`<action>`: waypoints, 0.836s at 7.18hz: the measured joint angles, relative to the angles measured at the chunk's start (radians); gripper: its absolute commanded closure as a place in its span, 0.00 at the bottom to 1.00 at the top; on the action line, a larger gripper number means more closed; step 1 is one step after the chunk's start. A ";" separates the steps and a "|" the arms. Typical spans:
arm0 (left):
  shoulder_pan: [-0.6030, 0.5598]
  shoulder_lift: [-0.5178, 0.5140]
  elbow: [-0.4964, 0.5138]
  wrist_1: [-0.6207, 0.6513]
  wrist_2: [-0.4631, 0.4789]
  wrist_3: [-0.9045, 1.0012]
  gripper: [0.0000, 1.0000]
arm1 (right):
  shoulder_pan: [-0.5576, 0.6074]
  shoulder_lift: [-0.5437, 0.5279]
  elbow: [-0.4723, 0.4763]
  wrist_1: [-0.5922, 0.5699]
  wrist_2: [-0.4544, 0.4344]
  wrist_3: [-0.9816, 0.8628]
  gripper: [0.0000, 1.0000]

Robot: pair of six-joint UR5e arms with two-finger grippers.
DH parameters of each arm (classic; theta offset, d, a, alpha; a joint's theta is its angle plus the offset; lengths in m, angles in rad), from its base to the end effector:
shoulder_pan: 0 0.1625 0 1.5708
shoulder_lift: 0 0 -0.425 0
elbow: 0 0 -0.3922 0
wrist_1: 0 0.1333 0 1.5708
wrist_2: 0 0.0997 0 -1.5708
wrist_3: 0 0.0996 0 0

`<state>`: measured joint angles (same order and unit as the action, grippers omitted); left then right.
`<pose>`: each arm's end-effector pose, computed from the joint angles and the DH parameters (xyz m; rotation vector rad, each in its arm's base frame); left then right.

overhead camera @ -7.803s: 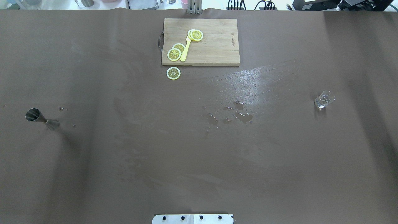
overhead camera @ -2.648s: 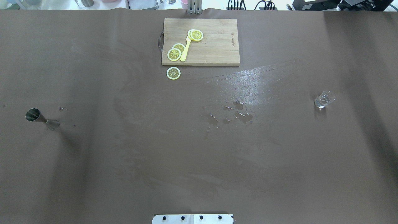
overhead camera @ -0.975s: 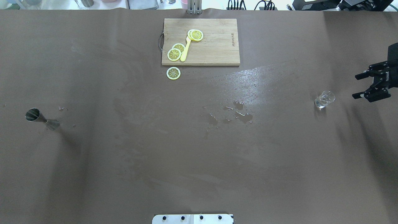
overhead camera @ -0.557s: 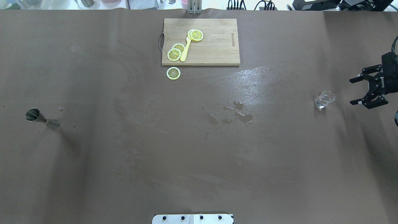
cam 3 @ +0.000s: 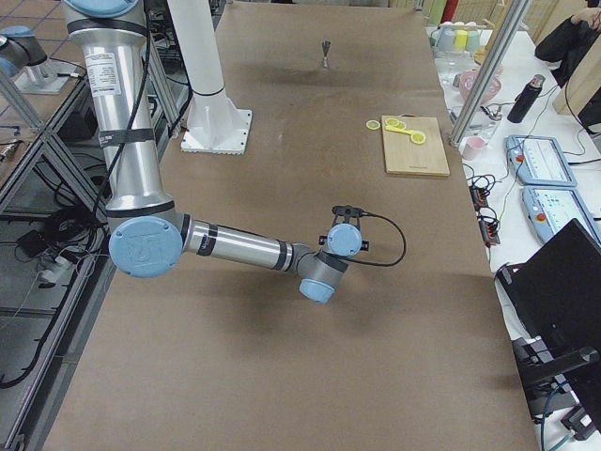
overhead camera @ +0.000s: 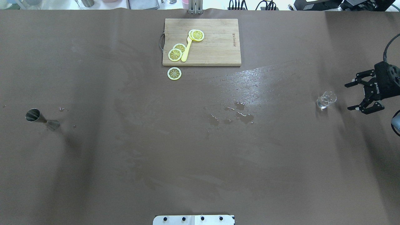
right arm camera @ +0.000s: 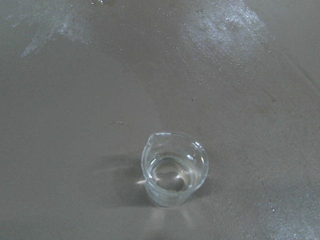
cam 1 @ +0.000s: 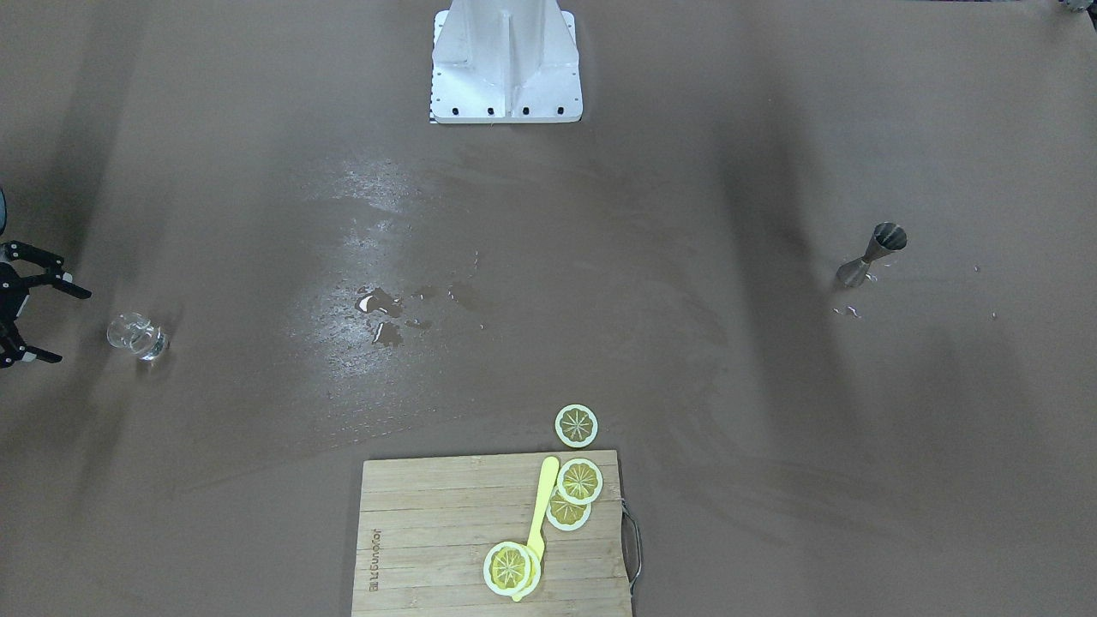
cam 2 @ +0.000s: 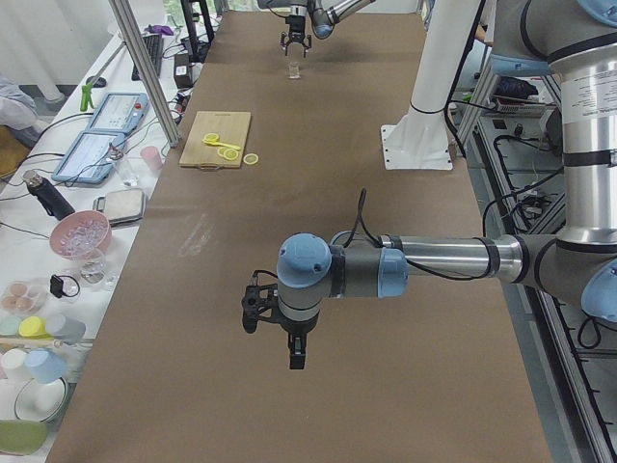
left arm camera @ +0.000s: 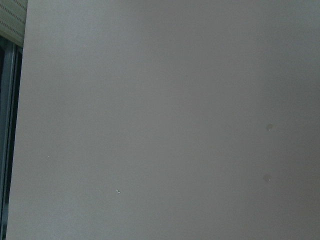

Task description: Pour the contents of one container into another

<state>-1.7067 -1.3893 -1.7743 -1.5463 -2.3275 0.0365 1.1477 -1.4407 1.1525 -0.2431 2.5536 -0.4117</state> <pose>-0.1205 -0.4023 0.6446 0.0628 0.7544 -0.0955 -0.1713 -0.5033 0.6374 1.0078 -0.9534 -1.2136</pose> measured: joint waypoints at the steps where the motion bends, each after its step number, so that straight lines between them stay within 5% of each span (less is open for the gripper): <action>1: -0.002 0.004 -0.004 -0.016 -0.028 0.001 0.01 | -0.010 0.002 -0.006 0.007 -0.007 -0.003 0.00; 2: -0.001 0.000 -0.012 -0.067 -0.013 0.002 0.01 | -0.017 0.004 -0.008 0.010 -0.010 -0.004 0.00; 6: 0.077 -0.018 0.080 -0.596 0.176 0.006 0.01 | -0.042 0.026 -0.022 0.015 -0.033 -0.012 0.00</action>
<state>-1.6301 -1.4078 -1.6944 -2.1421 -2.1515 0.0428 1.1054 -1.4144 1.1302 -0.2278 2.5207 -0.4239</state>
